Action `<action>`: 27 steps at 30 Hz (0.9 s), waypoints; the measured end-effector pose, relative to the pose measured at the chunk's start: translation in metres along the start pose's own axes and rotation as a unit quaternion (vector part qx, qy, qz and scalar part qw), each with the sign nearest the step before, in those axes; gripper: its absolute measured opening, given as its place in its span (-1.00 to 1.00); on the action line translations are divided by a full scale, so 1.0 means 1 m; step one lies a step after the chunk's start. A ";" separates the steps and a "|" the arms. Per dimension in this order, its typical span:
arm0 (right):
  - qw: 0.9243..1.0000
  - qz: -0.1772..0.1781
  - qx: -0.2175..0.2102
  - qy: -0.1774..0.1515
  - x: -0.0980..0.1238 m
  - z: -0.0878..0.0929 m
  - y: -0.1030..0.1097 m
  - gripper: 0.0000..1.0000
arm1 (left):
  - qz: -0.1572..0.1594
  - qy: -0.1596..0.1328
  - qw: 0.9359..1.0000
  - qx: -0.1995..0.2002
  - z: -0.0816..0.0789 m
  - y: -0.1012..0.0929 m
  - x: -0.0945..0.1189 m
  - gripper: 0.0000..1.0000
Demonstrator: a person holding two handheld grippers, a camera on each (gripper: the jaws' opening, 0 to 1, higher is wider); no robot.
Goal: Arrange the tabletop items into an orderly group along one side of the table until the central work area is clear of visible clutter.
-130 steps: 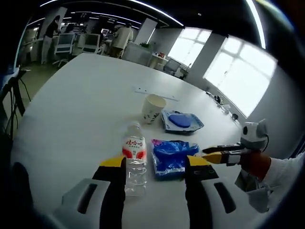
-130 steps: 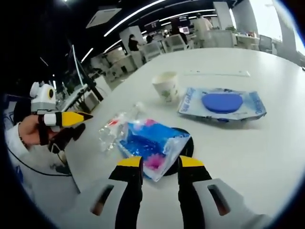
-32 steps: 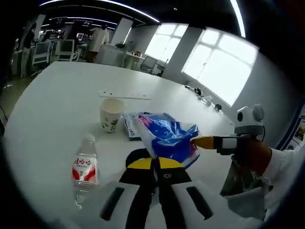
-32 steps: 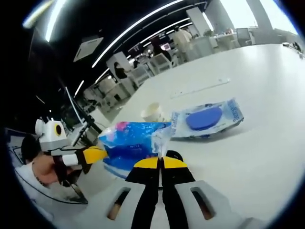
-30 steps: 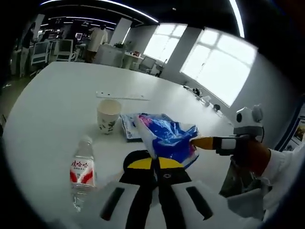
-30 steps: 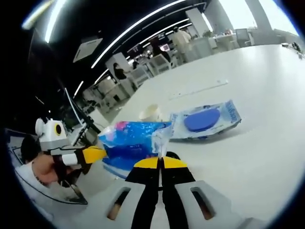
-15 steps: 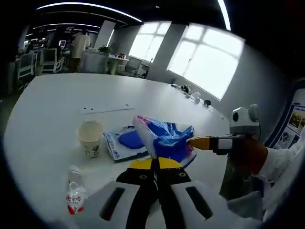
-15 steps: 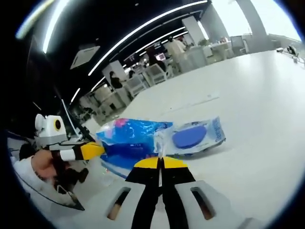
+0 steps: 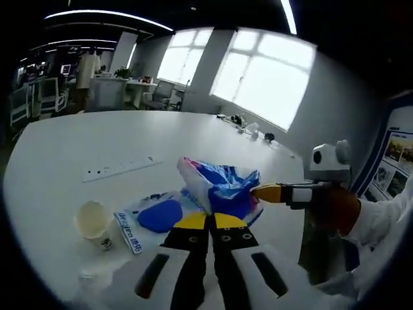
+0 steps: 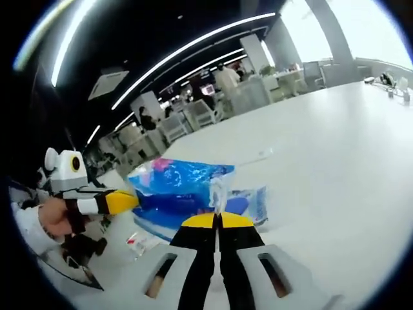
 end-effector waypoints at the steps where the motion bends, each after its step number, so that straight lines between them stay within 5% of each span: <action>1: 1.000 0.003 0.000 -0.002 0.000 -0.003 -0.006 -1.00 | 0.002 0.000 1.000 -0.001 -0.002 -0.002 -0.004 -1.00; 27: 0.996 0.074 0.040 0.001 0.017 -0.043 -0.113 -1.00 | 0.022 0.009 1.000 0.007 -0.033 -0.036 -0.116 -1.00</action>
Point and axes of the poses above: the point that each gripper's makers call its tool centre point, and the gripper's own axes: x roughly backward along the fingers, y roughly to its left, z roughly out of its underside, the point moved 5 cm from there along x, roughly backward along the fingers, and after that the axes turned 8 degrees about y, right-handed, at the moved point
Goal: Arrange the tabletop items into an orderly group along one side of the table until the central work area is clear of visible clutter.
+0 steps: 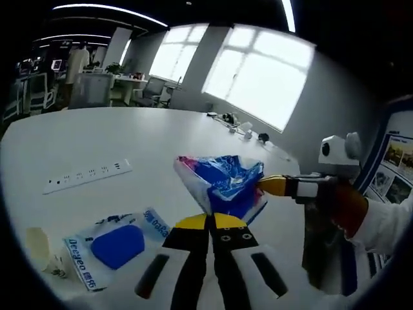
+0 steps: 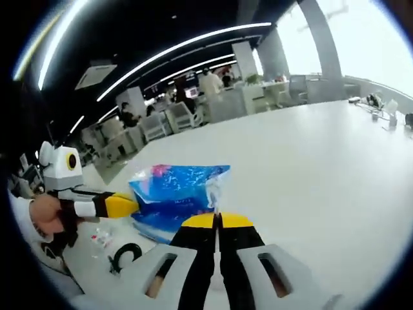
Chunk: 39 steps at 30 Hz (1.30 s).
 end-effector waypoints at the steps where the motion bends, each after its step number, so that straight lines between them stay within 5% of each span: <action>1: 1.000 0.001 -0.001 0.000 -0.001 -0.001 -0.007 -1.00 | 0.000 0.001 1.000 -0.001 -0.001 -0.001 -0.004 -1.00; 10: 1.000 0.012 0.011 0.012 -0.010 -0.003 -0.030 -1.00 | -0.005 0.013 1.000 0.017 -0.001 0.000 -0.034 -1.00; 24: 0.998 0.011 0.023 0.058 -0.050 0.009 -0.057 -1.00 | -0.054 0.047 0.991 0.115 0.017 0.024 -0.077 -1.00; 39: 0.995 -0.013 0.010 0.099 -0.097 0.032 -0.074 -1.00 | -0.081 0.066 0.981 0.163 0.035 0.033 -0.081 -1.00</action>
Point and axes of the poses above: the point that each gripper's makers call its tool centre point, and the gripper's own axes: x roughly backward along the fingers, y roughly to its left, z roughly out of its underside, the point moved 5 cm from there along x, roughly backward along the fingers, and after that the axes turned 8 degrees about y, right-handed, at the moved point
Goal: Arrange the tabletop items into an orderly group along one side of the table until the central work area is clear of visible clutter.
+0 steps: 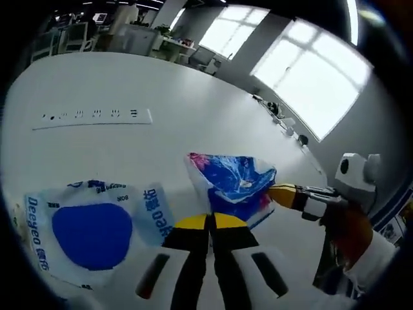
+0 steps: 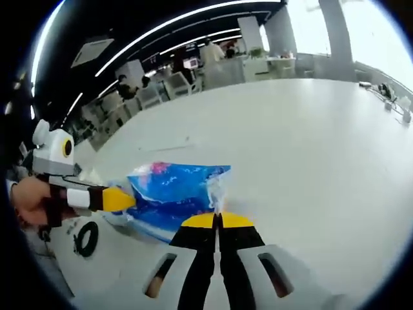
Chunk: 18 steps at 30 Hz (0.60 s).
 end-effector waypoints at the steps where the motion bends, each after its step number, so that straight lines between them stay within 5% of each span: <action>1: 1.000 -0.001 -0.002 0.003 -0.003 0.002 -0.002 -1.00 | -0.001 0.003 1.000 0.003 0.001 0.001 -0.001 -1.00; 18: 0.999 -0.019 -0.035 0.018 -0.034 0.021 -0.009 -1.00 | -0.009 0.012 1.000 0.006 0.000 0.009 -0.014 -1.00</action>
Point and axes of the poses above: the point that each gripper's makers call its tool centre point, and the gripper's own axes: x roughly backward along the fingers, y roughly to its left, z roughly out of its underside, the point moved 5 cm from there along x, roughly backward along the fingers, and after that the axes turned 8 degrees about y, right-handed, at the moved point
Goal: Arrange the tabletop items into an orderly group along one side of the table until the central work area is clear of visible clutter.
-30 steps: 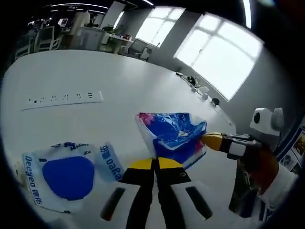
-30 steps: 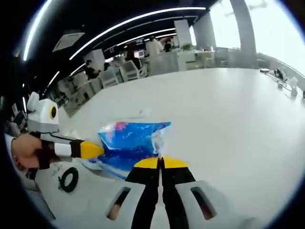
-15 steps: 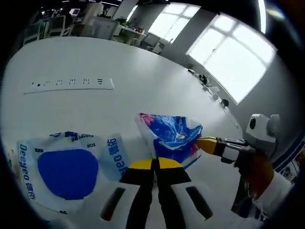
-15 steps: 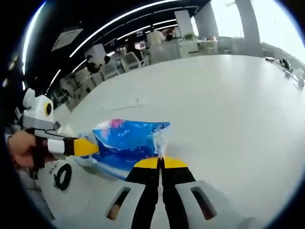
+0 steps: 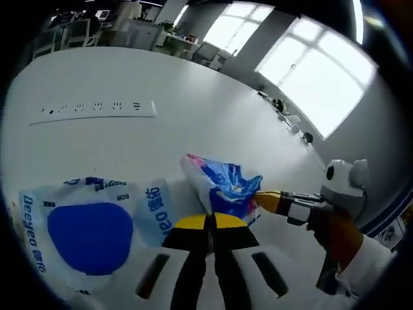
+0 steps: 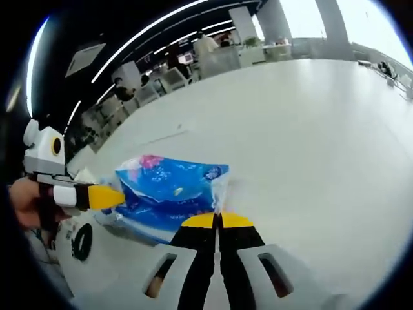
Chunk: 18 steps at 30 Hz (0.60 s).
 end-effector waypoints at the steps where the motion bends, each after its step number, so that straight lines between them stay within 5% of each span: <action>1: 1.000 0.001 0.000 0.001 -0.001 0.001 0.000 -1.00 | 0.000 0.000 1.000 0.001 0.000 0.000 0.000 -1.00; 18: 1.000 -0.005 -0.008 -0.001 -0.009 0.000 -0.003 -1.00 | -0.003 -0.001 1.000 -0.010 -0.001 0.002 -0.001 -1.00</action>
Point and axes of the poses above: the point that each gripper's makers call its tool centre point, and the gripper's own axes: x roughly backward along the fingers, y roughly to its left, z roughly out of its underside, the point moved 5 cm from there along x, roughly backward along the fingers, and after that the axes turned 8 degrees about y, right-handed, at the moved point
